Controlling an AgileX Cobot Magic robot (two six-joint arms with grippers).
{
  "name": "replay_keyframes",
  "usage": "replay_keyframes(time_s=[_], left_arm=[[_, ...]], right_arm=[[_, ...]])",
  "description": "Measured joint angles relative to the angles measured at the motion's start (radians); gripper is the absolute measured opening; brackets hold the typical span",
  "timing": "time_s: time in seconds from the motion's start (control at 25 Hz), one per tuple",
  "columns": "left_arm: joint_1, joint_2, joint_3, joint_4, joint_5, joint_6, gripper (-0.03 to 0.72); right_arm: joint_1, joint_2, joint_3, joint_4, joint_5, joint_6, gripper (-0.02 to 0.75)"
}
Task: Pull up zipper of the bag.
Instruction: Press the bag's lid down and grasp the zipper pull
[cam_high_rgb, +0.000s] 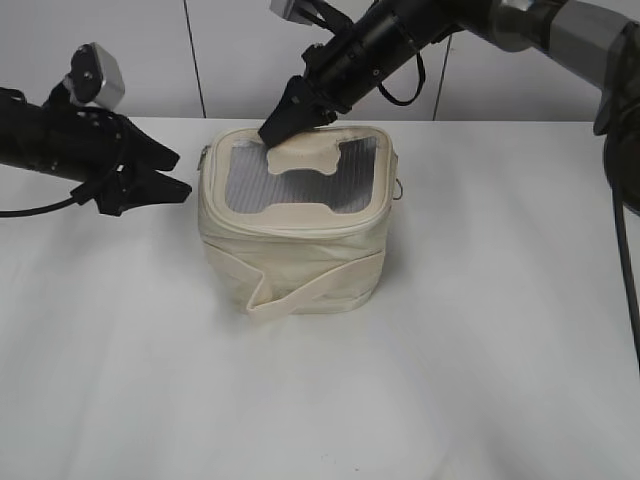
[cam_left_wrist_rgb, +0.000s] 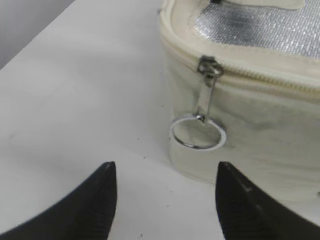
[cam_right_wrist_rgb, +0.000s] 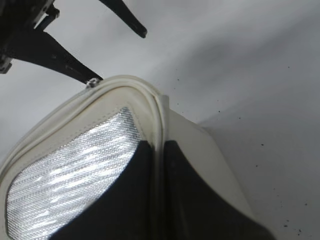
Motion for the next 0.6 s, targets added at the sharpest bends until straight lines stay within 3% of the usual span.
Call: replay_keyframes(time_s=[0.28,0.6], left_arm=[[-0.062,0.001,-0.001,-0.031,-0.037,0.055,0.473],[-0.084,0.001,-0.001,-0.086,-0.100,0.089,0.473]], right_arm=[[0.000,0.000,0.000,-0.001,0.000,0.001,0.051],[-0.003,0.000,0.000,-0.005,0.000,0.008,0.051]])
